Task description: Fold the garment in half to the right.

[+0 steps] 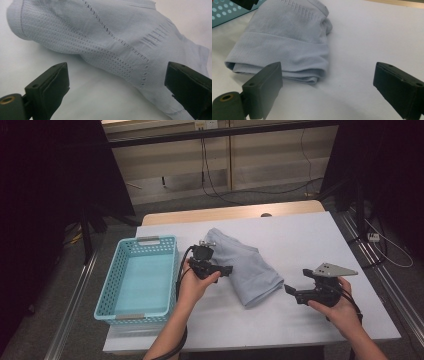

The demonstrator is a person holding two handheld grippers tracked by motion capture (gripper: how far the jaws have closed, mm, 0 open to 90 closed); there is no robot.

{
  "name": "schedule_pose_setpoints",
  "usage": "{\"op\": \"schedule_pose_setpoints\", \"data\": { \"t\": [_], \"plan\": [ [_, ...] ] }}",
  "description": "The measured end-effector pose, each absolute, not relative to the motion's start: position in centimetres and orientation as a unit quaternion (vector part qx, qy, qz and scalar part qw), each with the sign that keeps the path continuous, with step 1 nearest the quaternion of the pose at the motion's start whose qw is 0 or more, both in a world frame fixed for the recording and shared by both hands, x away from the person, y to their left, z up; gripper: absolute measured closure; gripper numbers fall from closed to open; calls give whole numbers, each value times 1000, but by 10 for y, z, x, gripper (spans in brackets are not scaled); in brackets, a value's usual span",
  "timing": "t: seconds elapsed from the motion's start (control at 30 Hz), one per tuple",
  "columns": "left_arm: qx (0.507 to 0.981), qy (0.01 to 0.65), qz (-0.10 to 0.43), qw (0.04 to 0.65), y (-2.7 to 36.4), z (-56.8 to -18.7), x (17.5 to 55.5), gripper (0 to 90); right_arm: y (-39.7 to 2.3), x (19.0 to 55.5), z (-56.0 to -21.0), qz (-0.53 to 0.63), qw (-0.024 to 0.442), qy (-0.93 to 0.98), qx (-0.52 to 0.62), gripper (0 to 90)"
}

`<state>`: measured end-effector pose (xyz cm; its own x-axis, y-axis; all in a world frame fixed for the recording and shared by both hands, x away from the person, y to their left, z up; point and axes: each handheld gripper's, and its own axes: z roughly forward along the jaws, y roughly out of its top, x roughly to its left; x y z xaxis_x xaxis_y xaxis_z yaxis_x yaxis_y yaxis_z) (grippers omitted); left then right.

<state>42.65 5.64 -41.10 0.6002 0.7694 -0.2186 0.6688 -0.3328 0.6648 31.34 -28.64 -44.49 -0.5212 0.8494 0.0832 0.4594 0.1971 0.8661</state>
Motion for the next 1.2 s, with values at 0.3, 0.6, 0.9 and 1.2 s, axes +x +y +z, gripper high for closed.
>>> {"op": "schedule_pose_setpoints", "data": {
  "t": [0.3,0.6,0.9,1.2],
  "plan": [
    [812,448,49,372,49,-420,426,55,-289,313,-445,458,215,740,444,86],
    [805,453,26,381,42,-423,423,55,-287,314,-446,461,211,740,442,86],
    [803,460,20,378,37,-431,423,41,-287,314,-447,458,211,741,444,86],
    [804,458,18,378,33,-434,420,39,-285,314,-447,459,211,742,441,88]
  ]
}}
